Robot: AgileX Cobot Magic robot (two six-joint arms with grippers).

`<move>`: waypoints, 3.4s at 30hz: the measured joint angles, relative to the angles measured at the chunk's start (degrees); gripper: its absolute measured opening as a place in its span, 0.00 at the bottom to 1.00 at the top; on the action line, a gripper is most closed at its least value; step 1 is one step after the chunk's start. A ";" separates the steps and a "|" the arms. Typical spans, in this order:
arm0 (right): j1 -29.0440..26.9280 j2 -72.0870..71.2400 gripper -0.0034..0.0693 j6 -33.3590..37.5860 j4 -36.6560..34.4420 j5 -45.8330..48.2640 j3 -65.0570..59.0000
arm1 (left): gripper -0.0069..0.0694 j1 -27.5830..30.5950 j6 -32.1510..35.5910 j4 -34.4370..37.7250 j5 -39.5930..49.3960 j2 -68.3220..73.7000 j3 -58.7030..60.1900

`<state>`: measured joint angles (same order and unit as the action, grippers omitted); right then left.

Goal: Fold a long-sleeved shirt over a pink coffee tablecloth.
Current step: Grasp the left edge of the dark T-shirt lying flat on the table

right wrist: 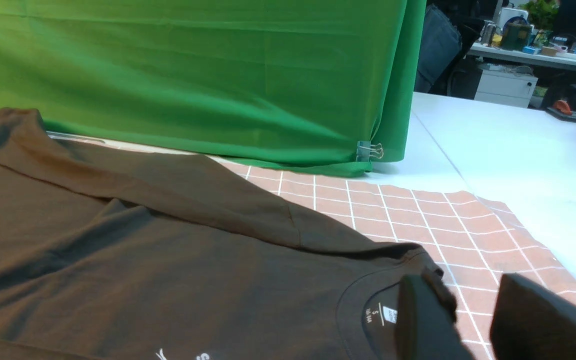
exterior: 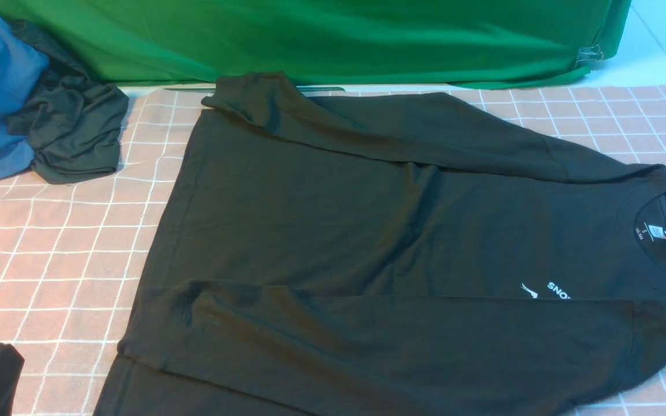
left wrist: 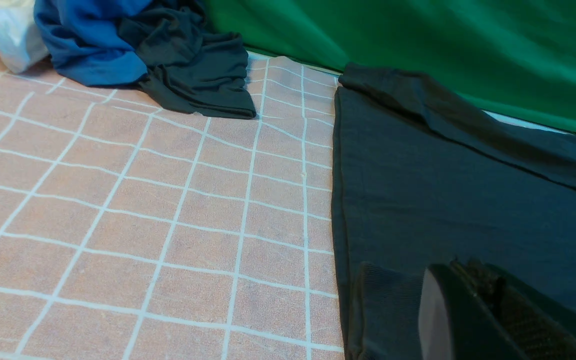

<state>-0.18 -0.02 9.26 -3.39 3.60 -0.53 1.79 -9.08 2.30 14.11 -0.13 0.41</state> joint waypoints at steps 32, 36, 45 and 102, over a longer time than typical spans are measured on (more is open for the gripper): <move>0.00 0.00 0.39 0.00 0.00 0.00 0.00 | 0.11 0.00 0.00 0.00 -0.06 0.00 0.00; 0.00 0.00 0.39 0.00 0.00 0.00 0.00 | 0.11 0.00 0.00 0.00 -1.18 0.00 0.00; 0.00 0.00 0.39 -0.43 0.00 -0.05 0.00 | 0.11 0.00 -0.17 3.25 -3.66 0.00 0.00; 14.84 48.74 0.14 -10.68 -4.40 41.69 41.56 | 0.11 -11.65 -8.79 -3.70 36.25 71.59 -39.97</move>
<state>14.66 48.71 -1.42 -7.79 45.29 41.03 -9.86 -17.88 -1.40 50.35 71.47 -39.56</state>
